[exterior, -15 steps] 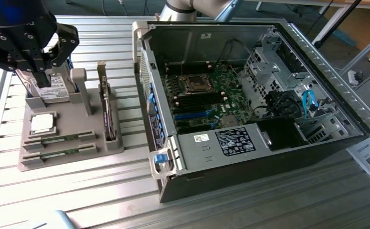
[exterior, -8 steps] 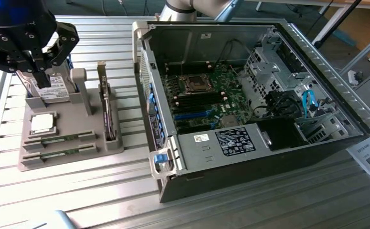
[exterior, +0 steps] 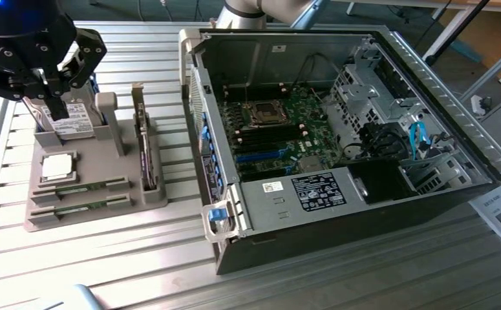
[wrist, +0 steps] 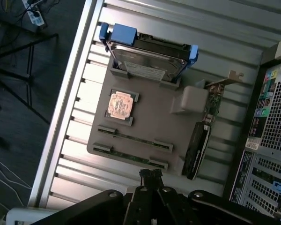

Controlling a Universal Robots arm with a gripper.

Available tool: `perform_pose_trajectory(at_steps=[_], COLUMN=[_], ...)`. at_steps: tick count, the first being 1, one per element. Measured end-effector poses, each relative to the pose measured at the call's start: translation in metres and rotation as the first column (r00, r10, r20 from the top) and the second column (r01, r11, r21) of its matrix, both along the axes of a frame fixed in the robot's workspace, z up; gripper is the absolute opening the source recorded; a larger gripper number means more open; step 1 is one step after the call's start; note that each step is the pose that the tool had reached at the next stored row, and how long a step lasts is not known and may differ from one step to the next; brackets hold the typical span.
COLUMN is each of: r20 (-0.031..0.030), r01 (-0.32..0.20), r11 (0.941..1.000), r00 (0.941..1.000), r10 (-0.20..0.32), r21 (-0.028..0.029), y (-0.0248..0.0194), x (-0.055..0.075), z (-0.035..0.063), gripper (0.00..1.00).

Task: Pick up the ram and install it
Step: 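Pick up the ram and move it above insertion slot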

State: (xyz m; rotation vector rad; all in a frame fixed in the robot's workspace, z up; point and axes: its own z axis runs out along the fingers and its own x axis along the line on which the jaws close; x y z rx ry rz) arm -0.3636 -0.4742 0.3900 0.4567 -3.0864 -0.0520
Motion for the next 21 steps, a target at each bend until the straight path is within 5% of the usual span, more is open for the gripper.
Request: perform_pose_trajectory(at_steps=[7,11,15,21], r20=[-0.0001,-0.0004,-0.0007,-0.0012], r01=[-0.089,-0.164,-0.244,-0.362], r11=[0.996,0.9865,0.9696,0.9323], r00=[0.996,0.9865,0.9697,0.9324], r10=[0.089,0.164,0.244,0.362], r21=[-0.0025,-0.0047,-0.0061,-0.0077], y=[0.0,0.0,0.0,0.0], x=[0.0,0.0,0.0,0.0], z=[0.0,0.0,0.0,0.0], gripper=[0.1,0.1,0.1,0.1])
